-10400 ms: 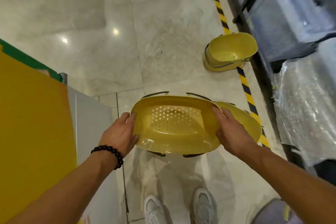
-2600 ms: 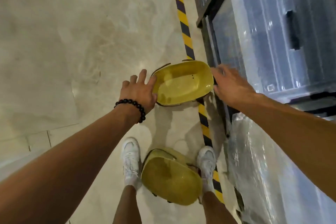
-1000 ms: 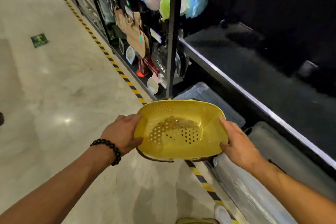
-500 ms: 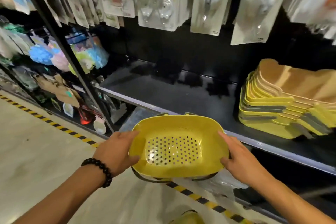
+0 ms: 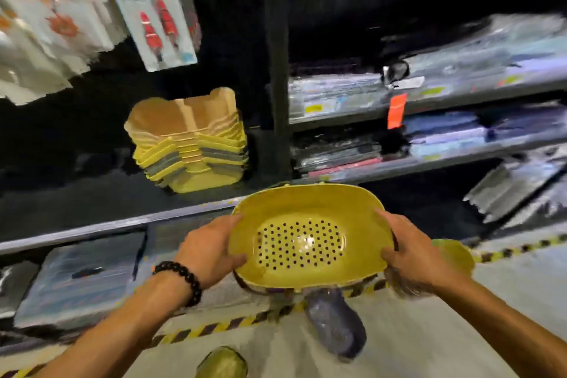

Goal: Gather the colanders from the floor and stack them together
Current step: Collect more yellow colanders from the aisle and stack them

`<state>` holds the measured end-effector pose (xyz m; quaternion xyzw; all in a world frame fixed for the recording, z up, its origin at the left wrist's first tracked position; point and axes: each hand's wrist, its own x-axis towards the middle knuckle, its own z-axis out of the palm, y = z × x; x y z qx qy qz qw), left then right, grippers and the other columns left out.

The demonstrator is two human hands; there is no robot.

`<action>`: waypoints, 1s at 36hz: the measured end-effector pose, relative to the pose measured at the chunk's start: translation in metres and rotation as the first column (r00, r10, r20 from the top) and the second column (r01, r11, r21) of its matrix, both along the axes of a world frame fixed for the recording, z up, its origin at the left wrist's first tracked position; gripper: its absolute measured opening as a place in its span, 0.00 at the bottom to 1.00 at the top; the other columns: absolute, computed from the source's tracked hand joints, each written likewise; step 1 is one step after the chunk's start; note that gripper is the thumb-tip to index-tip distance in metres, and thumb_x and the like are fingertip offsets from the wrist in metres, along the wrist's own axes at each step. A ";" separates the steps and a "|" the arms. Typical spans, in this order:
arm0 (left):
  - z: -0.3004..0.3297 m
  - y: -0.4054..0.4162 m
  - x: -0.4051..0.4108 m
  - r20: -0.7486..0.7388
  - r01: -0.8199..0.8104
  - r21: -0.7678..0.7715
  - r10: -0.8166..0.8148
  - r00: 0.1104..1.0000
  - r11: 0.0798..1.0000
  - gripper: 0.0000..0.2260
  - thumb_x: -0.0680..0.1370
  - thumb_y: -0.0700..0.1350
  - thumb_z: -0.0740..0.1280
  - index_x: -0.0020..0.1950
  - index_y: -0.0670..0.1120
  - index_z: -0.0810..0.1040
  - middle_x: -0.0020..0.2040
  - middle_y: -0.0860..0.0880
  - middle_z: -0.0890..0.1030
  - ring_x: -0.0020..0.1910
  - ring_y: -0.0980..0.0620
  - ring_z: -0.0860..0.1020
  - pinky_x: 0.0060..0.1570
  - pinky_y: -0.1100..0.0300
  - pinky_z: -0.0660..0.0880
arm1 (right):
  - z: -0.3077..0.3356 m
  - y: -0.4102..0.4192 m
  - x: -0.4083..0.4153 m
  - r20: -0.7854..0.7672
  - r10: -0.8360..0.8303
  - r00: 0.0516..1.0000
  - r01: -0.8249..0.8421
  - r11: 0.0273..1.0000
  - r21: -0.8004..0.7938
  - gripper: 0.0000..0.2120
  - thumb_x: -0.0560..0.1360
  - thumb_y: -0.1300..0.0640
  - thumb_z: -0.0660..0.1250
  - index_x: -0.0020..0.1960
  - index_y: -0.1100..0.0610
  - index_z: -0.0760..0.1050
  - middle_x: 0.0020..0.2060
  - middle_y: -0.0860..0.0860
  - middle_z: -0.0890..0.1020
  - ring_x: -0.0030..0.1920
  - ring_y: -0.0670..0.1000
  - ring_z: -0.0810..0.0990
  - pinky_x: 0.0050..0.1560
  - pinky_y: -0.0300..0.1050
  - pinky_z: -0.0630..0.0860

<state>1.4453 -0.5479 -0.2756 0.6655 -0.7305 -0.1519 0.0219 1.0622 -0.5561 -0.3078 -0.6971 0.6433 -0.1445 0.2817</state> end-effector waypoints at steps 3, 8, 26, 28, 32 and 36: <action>-0.001 -0.021 -0.082 -0.007 0.106 0.001 -0.106 0.994 0.994 0.41 0.71 0.59 0.74 0.79 0.59 0.57 0.76 0.53 0.68 0.67 0.49 0.73 0.63 0.56 0.70 | 0.009 0.020 -0.083 -0.024 -0.130 0.991 0.131 0.991 0.024 0.41 0.72 0.63 0.70 0.80 0.45 0.59 0.75 0.48 0.68 0.66 0.54 0.76 0.62 0.52 0.75; 0.004 -0.056 -0.198 0.015 0.298 -0.011 -0.298 0.954 0.954 0.39 0.71 0.62 0.73 0.78 0.58 0.60 0.75 0.54 0.69 0.66 0.50 0.74 0.63 0.54 0.72 | 0.019 0.050 -0.189 0.028 -0.259 0.966 0.258 0.966 0.024 0.41 0.73 0.67 0.68 0.81 0.49 0.56 0.75 0.54 0.67 0.69 0.57 0.71 0.66 0.56 0.72; -0.017 -0.173 -0.432 -0.035 0.644 0.006 -0.644 0.765 0.765 0.40 0.73 0.62 0.71 0.80 0.57 0.56 0.77 0.54 0.66 0.68 0.50 0.72 0.65 0.54 0.70 | 0.013 0.069 -0.359 -0.065 -0.602 0.796 0.604 0.797 0.012 0.41 0.76 0.61 0.68 0.82 0.44 0.53 0.75 0.52 0.66 0.59 0.60 0.80 0.56 0.55 0.78; -0.017 -0.179 -0.452 -0.036 0.661 0.008 -0.661 0.750 0.750 0.39 0.73 0.62 0.71 0.79 0.57 0.57 0.76 0.54 0.67 0.67 0.50 0.73 0.65 0.52 0.71 | 0.010 0.068 -0.375 -0.063 -0.625 0.778 0.627 0.779 0.016 0.41 0.76 0.62 0.68 0.82 0.44 0.53 0.75 0.52 0.66 0.59 0.60 0.80 0.55 0.54 0.79; -0.022 -0.189 -0.491 -0.029 0.667 0.031 -0.666 0.745 0.745 0.39 0.73 0.62 0.70 0.79 0.57 0.57 0.76 0.54 0.67 0.67 0.50 0.73 0.64 0.50 0.72 | -0.001 0.061 -0.412 -0.070 -0.623 0.779 0.626 0.780 0.020 0.41 0.76 0.60 0.69 0.82 0.43 0.52 0.75 0.52 0.67 0.57 0.58 0.80 0.52 0.52 0.79; -0.035 -0.193 -0.531 -0.015 0.630 0.057 -0.631 0.776 0.774 0.39 0.73 0.62 0.70 0.79 0.57 0.56 0.76 0.55 0.66 0.67 0.50 0.73 0.64 0.51 0.73 | -0.018 0.044 -0.461 -0.064 -0.601 0.796 0.604 0.795 0.056 0.41 0.77 0.61 0.69 0.82 0.43 0.52 0.76 0.52 0.65 0.58 0.59 0.80 0.56 0.53 0.78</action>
